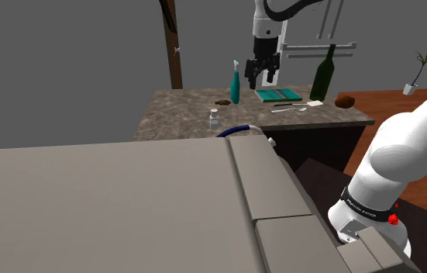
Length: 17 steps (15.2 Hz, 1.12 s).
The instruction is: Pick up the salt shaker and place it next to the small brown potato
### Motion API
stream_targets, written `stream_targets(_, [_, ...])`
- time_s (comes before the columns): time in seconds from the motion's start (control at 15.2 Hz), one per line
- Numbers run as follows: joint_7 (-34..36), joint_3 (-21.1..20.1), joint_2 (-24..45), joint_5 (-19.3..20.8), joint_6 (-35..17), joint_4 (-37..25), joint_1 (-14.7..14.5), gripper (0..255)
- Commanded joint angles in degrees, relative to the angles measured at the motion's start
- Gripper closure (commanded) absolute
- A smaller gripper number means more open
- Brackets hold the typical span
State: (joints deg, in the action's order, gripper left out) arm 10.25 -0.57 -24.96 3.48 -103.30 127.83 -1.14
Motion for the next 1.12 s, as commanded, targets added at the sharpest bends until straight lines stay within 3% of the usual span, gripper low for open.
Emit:
stream_targets(0.0, [0.3, 0.0, 4.6, -0.4, -2.5, -1.9, -0.1, 0])
stream_targets(0.53, [1.2, -0.2, 22.1, -2.1, -8.5, -12.8, -0.4, 0])
stream_targets(1.06, [1.6, -0.5, 40.3, -3.7, -10.1, -28.8, -0.7, 0])
